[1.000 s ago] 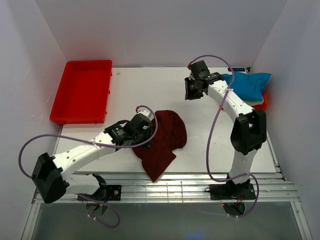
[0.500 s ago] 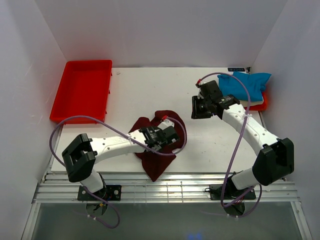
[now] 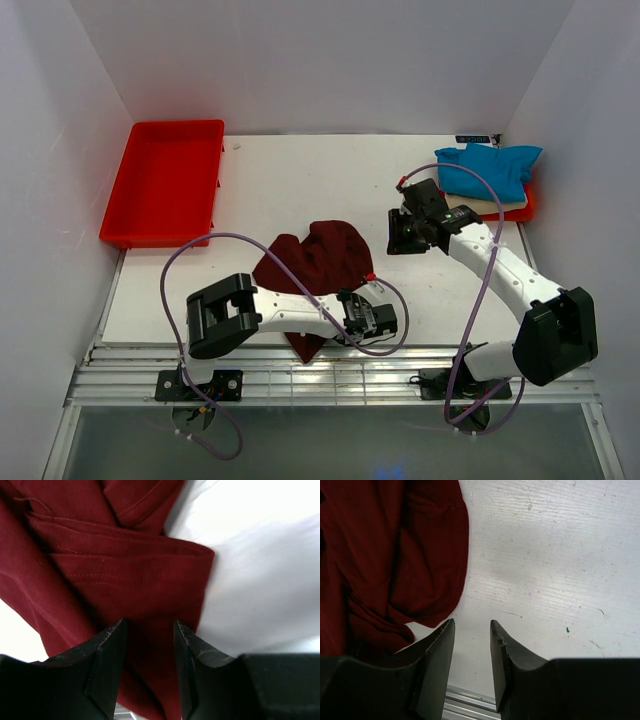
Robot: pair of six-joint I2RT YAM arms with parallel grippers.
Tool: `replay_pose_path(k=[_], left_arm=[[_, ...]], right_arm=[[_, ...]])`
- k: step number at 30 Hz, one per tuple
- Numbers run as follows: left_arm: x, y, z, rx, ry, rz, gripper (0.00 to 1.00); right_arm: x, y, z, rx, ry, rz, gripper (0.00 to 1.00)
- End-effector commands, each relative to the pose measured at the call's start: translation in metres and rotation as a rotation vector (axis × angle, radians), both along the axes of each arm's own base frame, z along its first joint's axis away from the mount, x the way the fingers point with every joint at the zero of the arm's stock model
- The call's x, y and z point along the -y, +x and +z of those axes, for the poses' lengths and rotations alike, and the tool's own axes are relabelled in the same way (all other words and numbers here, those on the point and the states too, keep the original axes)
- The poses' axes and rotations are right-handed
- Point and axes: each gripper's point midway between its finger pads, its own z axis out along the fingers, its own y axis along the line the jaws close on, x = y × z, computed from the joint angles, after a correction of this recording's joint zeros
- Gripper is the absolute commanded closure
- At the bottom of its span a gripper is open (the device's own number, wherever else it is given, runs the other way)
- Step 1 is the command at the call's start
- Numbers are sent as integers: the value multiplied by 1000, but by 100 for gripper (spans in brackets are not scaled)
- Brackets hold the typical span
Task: Fold and stack the t-shirts
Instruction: Flatten the tshirt out
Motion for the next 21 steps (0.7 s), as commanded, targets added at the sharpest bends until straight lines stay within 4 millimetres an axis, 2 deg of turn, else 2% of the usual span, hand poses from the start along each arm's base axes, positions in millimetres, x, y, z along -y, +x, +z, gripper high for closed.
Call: replay_pose_path(k=[1,5,8,10,15,18,21], left_arm=[[-6,13,14,87,-25,54,47],[-3,21,13,135,-14,57,45],[13,22,13,124,-53,51,44],[24,19,18,103,-96,54,44],[36,15,31,77,-180,41,44],[38,12,29,62,-208,24,44],[34,9,15,49,-180,19,44]], right_arm=[[2,1,9,45,18,-16,59],[0,-6,4,27,34,-13,59],[-1,-7,5,26,46,-14,59],[1,-8,7,31,43,-18,59],[5,-9,8,38,33,-27,59],[4,-12,8,33,40,-27,59],[6,-12,10,44,44,-37,59]])
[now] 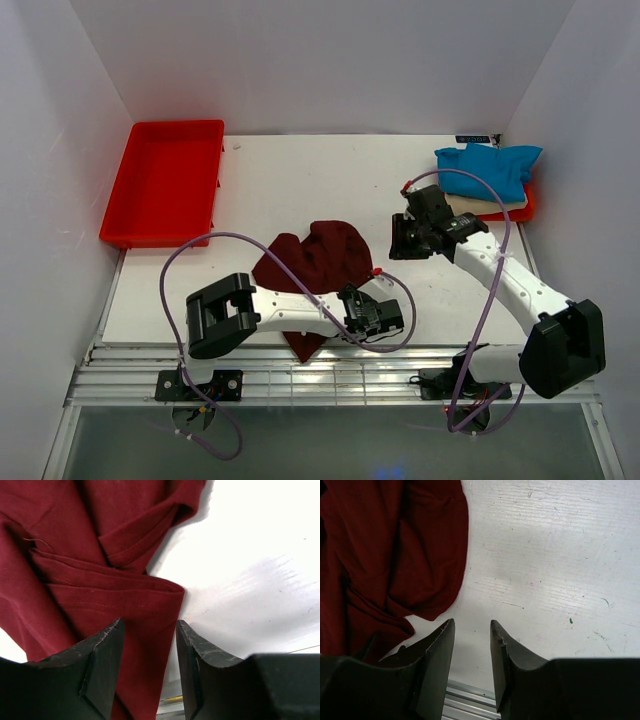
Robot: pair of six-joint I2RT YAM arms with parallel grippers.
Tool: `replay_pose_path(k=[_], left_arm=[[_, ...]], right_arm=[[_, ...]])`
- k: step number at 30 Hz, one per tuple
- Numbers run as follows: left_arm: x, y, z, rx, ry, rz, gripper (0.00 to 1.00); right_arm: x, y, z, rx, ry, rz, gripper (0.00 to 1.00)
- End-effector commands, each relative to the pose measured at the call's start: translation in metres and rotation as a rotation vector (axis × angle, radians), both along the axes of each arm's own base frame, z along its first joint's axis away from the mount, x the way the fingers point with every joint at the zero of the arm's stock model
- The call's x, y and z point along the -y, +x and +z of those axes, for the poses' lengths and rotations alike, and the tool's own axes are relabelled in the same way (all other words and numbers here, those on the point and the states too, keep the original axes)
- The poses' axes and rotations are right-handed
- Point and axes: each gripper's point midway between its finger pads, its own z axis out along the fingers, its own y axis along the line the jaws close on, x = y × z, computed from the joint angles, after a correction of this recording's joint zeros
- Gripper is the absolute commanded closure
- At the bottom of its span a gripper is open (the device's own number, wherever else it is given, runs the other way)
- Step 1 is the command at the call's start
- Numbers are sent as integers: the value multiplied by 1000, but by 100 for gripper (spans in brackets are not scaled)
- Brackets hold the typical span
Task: Fold and stack the t-shirts
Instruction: Flatten the tshirt out
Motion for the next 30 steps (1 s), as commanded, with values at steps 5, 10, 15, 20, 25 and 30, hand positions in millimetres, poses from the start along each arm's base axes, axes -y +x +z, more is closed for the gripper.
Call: replay_pose_path(k=[5,10,15,20,25,30], left_arm=[[11,-7,-11,-41,-66,-52,44],[18,-5,-18,-57,-85,-78,44],[11,-4,-26,-69,-59,-69,63],[3,3,-11,-22,-68,-28,100],[-22,12,21,53,-60,119,100],[-47,24,104,189,-183,267,100]], right_arm=[[3,-1,9,37,20,-22,59],[7,-3,10,47,7,-31,59],[8,-6,7,42,8,-39,59],[9,-4,3,35,1,-44,59],[-2,14,14,53,10,-26,59],[-21,46,30,89,21,19,59]])
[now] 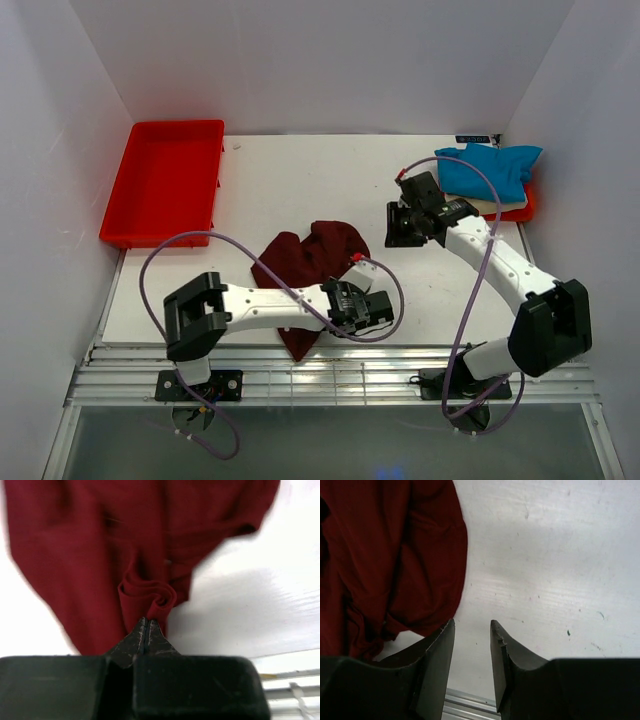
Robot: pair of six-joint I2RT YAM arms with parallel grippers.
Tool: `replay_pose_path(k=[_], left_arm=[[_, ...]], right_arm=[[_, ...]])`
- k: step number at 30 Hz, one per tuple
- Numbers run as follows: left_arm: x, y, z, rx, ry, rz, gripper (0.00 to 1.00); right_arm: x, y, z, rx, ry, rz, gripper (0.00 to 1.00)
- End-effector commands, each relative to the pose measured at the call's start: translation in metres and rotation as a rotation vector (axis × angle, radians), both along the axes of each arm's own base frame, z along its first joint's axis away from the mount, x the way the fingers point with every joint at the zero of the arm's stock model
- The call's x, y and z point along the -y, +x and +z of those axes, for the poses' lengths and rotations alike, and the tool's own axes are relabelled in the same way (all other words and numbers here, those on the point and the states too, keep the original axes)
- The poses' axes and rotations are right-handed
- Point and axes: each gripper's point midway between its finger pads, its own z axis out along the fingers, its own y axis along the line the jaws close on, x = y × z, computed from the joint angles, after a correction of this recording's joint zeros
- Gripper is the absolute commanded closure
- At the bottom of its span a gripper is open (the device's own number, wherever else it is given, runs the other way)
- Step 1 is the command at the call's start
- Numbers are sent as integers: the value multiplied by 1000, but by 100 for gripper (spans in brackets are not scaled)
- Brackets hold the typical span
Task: Fold and stack the t-shirts
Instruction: Flatten the tshirt out
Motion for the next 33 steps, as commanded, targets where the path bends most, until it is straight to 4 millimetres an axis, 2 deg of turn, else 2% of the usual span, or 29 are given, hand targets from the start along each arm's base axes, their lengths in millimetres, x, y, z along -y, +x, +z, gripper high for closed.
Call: replay_pose_path(k=[1,2,3,5,8,9,11,12,13,14,15,16,19,22,23,29,31,32,33], left_arm=[[-30,19,102,188,-161,181,100],[-38,19,118,214,-240,263,100],[-59,21,132,249,-208,307,100],[-81,21,148,279,-252,395,100],[-108,21,136,265,-267,480,100],[-123,23,132,260,-271,522,100],[-135,21,127,242,-290,573,100],[-143,24,130,245,-329,622,100],[-149,24,129,244,-343,648,100],[-152,24,130,240,-366,673,100],[-158,27,131,245,-388,717,100],[-163,27,131,244,-399,735,100],[-169,29,128,240,-390,761,100],[-167,28,123,220,-378,768,100],[-167,27,119,214,-367,770,100],[-168,24,111,197,-345,779,100],[-168,24,111,198,-341,777,100],[-167,25,111,197,-339,773,100],[-167,25,112,199,-341,772,100]], right_arm=[[-22,38,33,108,45,55,59],[-28,50,47,145,59,66,59],[-40,56,42,124,79,104,59],[-54,75,47,164,95,162,58],[-84,106,47,181,140,258,53],[-95,123,42,177,146,277,52],[-106,137,37,169,150,312,51],[-115,142,18,123,157,334,51],[-124,154,33,159,175,354,50],[-130,157,30,150,180,373,50],[-137,158,17,112,191,392,50],[-145,161,23,127,209,411,48],[-163,156,14,113,238,462,37],[-175,141,4,78,249,502,36],[-179,130,-4,51,249,523,36],[-203,77,-14,27,242,675,35],[-208,67,-22,9,233,701,34],[-209,65,-33,-18,224,701,34],[-210,65,-35,-26,223,702,34]])
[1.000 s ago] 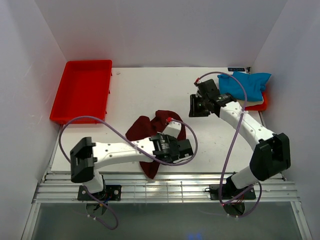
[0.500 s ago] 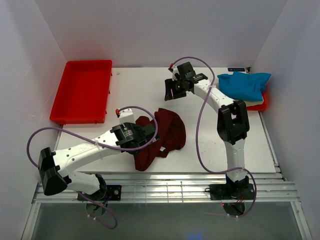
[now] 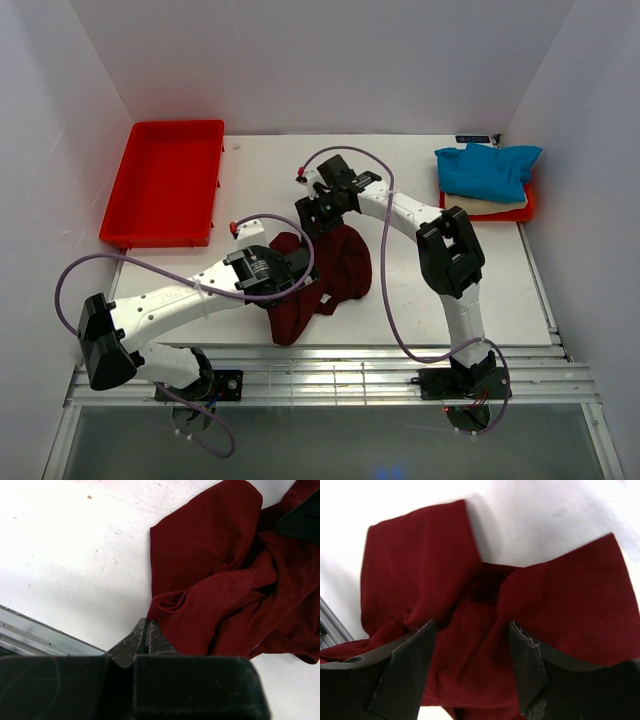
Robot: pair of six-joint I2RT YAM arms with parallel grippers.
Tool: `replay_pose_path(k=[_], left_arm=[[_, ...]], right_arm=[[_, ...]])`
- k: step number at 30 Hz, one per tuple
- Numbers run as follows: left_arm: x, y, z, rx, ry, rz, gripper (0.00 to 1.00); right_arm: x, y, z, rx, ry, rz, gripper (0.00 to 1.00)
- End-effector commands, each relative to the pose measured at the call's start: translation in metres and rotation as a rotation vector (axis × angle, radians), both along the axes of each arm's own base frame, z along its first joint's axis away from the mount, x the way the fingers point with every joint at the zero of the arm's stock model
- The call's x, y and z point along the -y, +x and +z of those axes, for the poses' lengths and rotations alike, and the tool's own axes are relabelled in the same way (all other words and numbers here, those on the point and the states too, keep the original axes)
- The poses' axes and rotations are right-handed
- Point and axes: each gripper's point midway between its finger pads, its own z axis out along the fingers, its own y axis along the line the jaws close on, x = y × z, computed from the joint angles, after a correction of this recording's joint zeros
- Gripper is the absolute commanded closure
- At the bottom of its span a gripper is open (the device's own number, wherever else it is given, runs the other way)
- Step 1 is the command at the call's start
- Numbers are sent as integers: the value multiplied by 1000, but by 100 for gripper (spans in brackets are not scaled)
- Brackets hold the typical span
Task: Fold and stack the t-shirts
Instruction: Flatten the tshirt out
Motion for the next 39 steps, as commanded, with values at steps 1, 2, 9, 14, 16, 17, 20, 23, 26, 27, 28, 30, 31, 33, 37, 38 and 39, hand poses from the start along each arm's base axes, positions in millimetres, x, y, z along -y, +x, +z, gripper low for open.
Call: replay_pose_path(k=[1,2,9,14,16,17,20,23,26,27,28,30,31,33,37,38,39], left_arm=[[-13,-5,2,-15,42,11,100],[-13,-5,2,-13,39,11,100],[-21,-13,-1,-18,-6,34,100],[-26,-15,-3,-19,-15,44,100],[-26,-15,-3,-15,-20,47,100],[-27,-15,-2,-10,-27,50,100],[-30,-11,7,26,-61,77,100],[-40,3,25,93,-67,117,100],[-46,25,60,203,-57,148,100],[-44,32,76,235,-53,144,100],[-49,39,88,284,-25,155,100],[-50,47,109,351,-32,176,100],[-53,49,117,382,-29,186,100],[-56,58,135,478,-19,213,100],[-52,73,166,572,24,187,100],[-52,73,173,587,1,195,100],[-53,72,176,593,-19,199,100]], right_arm=[[-9,-7,9,10,30,58,35],[-9,-8,3,-4,19,59,36],[-1,-5,-13,16,-69,30,65],[9,-1,-26,27,-141,18,60],[12,-2,-31,20,-160,13,64],[17,-1,-36,23,-186,1,70],[23,5,-36,49,-223,-34,92],[37,23,-16,140,-284,-112,92],[62,55,33,271,-336,-232,92],[66,68,60,320,-318,-273,92],[86,78,84,351,-323,-343,92],[114,98,127,416,-298,-445,92],[126,102,144,444,-293,-487,92],[156,105,193,529,-266,-578,92],[216,102,270,657,-229,-730,92],[231,94,299,717,-225,-777,92],[239,88,310,745,-241,-791,92]])
